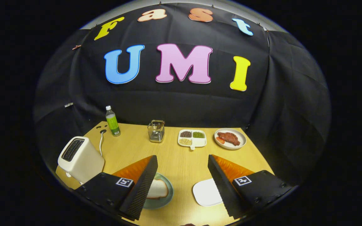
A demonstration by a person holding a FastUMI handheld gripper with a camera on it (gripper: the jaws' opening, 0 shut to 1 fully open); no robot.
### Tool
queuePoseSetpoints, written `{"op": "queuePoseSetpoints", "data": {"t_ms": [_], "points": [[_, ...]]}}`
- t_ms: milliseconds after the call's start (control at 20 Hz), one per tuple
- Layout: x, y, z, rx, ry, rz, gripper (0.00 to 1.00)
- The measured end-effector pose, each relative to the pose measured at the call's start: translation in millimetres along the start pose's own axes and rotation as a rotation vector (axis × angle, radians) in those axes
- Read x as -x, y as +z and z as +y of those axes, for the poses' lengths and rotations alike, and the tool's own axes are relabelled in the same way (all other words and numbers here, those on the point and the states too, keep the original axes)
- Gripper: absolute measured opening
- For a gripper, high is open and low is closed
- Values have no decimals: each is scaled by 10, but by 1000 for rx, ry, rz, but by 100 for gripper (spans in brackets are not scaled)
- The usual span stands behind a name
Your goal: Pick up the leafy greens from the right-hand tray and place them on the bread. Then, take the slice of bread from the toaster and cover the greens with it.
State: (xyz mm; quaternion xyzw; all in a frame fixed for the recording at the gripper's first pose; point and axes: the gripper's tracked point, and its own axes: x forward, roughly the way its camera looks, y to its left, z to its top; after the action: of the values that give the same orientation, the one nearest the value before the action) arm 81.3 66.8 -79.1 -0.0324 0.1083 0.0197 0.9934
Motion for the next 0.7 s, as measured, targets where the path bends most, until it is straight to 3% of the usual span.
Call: {"op": "queuePoseSetpoints", "data": {"t_ms": [350,700], "points": [[716,665,-319,18,-22,-207,98],[1073,724,-427,41,57,-235,98]]}}
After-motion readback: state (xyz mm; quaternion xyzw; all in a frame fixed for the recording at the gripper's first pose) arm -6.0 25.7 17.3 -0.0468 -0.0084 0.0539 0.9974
